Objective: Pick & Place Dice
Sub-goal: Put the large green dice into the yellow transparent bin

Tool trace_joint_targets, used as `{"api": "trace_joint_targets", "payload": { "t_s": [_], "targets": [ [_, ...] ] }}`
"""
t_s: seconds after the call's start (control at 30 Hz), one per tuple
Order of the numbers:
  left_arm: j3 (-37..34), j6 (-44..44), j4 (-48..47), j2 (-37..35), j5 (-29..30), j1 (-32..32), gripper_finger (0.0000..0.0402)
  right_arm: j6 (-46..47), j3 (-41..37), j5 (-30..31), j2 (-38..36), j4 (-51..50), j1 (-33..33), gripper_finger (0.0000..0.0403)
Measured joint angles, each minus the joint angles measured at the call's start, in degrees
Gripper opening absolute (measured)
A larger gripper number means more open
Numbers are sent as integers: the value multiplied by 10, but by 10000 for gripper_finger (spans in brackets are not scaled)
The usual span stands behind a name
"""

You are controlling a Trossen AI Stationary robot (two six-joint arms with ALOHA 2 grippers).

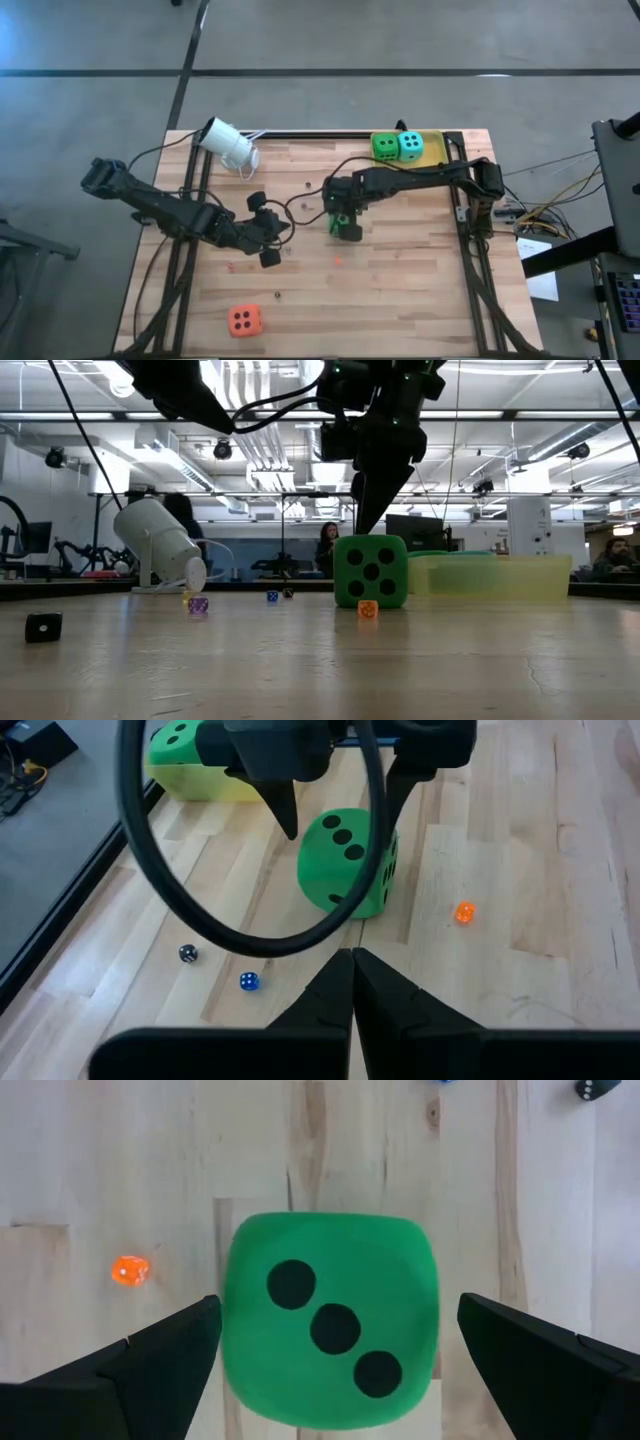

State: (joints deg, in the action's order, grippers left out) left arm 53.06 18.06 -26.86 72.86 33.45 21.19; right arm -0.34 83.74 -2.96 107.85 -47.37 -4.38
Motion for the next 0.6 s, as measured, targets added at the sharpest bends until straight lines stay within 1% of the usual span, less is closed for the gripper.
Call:
{"api": "trace_joint_targets", "payload": {
  "t_s": [0.23,0.4,0.6],
  "targets": [
    [0,0,0,0,0,0,12,1,-4,-1,0,0,0,400],
    [0,0,0,0,0,0,12,2,-8,-27,0,0,-1,400],
    [0,0,1,0,0,0,12,2,-11,10,0,1,-1,400]
  ]
}}
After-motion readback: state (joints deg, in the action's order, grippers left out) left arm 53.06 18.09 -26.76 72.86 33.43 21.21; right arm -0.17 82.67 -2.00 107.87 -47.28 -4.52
